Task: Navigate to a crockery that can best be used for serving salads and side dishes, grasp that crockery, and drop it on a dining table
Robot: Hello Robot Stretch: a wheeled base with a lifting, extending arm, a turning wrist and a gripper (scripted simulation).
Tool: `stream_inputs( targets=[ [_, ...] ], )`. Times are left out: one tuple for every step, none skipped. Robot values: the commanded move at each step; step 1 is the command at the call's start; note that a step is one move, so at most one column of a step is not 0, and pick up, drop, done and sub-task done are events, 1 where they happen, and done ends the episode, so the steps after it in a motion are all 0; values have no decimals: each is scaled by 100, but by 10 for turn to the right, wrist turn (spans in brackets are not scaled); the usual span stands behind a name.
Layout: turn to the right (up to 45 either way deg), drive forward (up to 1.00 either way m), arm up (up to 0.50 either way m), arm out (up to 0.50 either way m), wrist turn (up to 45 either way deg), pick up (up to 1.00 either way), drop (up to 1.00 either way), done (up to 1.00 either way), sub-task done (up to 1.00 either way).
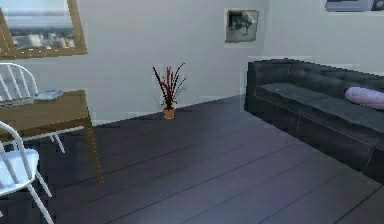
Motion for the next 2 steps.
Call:
stream_inputs(
  targets=[
    [0,0,0,30,0,0,0,0,0],
    [0,0,0,0,450,0,0,0,0]
  ],
)
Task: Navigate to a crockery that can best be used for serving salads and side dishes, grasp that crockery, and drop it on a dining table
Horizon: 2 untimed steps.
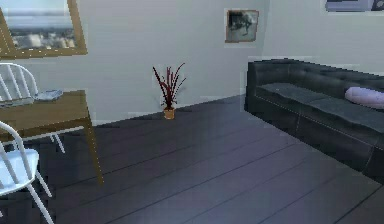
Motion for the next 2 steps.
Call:
stream_inputs(
  targets=[
    [0,0,0,0,450,0,0,0,0],
    [0,0,0,0,450,0,0,0,0]
  ],
)
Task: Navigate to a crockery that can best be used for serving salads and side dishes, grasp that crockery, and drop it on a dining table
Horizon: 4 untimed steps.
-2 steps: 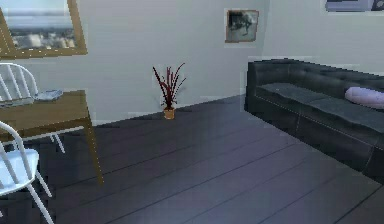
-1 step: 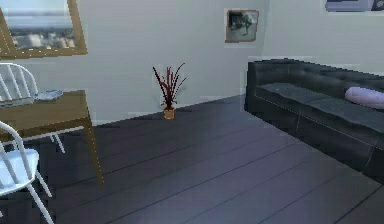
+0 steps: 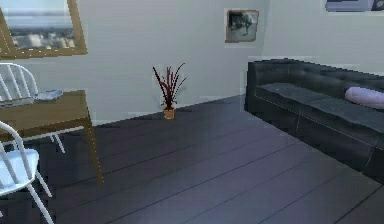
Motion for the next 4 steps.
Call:
stream_inputs(
  targets=[
    [0,0,0,0,300,0,0,0,0],
    [0,0,-30,0,0,0,0,0,0],
    [0,0,0,0,0,100,0,0,0],
    [0,0,10,0,0,0,0,0,0]
  ],
)
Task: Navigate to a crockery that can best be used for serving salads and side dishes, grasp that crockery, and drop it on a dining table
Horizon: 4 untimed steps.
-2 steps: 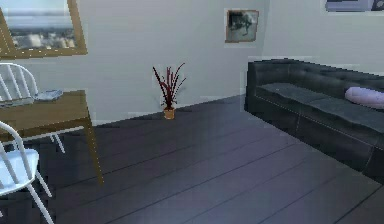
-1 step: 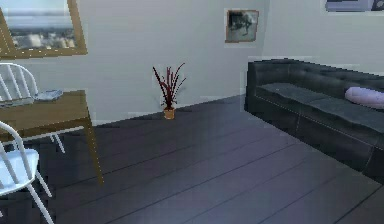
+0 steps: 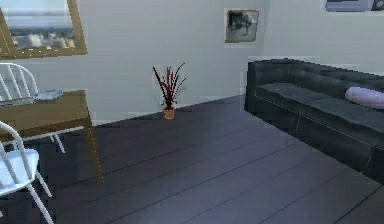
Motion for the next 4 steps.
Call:
stream_inputs(
  targets=[
    [0,0,36,0,0,0,0,0,0],
    [0,0,0,0,-450,0,0,0,0],
    [0,0,0,0,-450,0,0,0,0],
    [0,0,0,0,-240,0,0,0,0]
  ],
)
